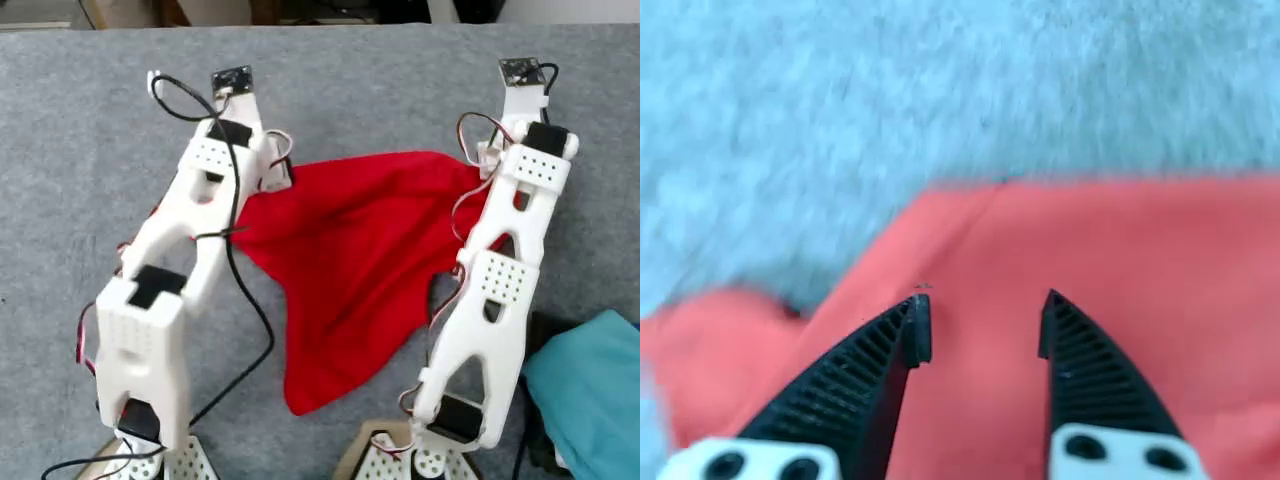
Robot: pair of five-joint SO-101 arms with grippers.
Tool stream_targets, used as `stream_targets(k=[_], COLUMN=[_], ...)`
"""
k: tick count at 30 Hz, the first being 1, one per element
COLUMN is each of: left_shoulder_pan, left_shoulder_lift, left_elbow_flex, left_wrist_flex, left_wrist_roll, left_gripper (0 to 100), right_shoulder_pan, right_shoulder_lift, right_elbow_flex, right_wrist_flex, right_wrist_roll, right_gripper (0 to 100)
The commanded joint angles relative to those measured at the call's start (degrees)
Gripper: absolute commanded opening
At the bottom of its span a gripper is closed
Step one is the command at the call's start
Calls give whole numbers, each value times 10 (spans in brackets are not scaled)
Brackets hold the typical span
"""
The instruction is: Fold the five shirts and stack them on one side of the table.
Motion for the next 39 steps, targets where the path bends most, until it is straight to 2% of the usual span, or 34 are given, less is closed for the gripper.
stream_targets(k=[1, 12, 15, 20, 29, 32, 36, 39], left_shoulder_pan=[3, -18, -34, -47, -44, -41, -18, 9], left_shoulder_lift=[38, 194, 216, 249, 386, 406, 408, 407], left_elbow_flex=[-70, -244, -294, -379, -562, -623, -675, -703], left_wrist_flex=[-24, -24, -24, -28, -54, -5, 98, 193], left_wrist_roll=[4, 35, 70, 50, 49, 49, 49, 49], left_gripper=[178, 177, 131, 53, 50, 53, 56, 139], right_shoulder_pan=[-5, -5, -6, -6, -6, -6, -6, -6], right_shoulder_lift=[-7, -7, -7, -7, -7, -7, -7, -7], right_elbow_flex=[-25, -25, -25, -25, -25, -25, -25, -25], right_wrist_flex=[-11, -11, -11, -11, -11, -11, -11, -11], right_wrist_roll=[-2, -2, -2, -2, -2, -2, -2, -2], right_gripper=[5, 5, 5, 5, 5, 5, 5, 5])
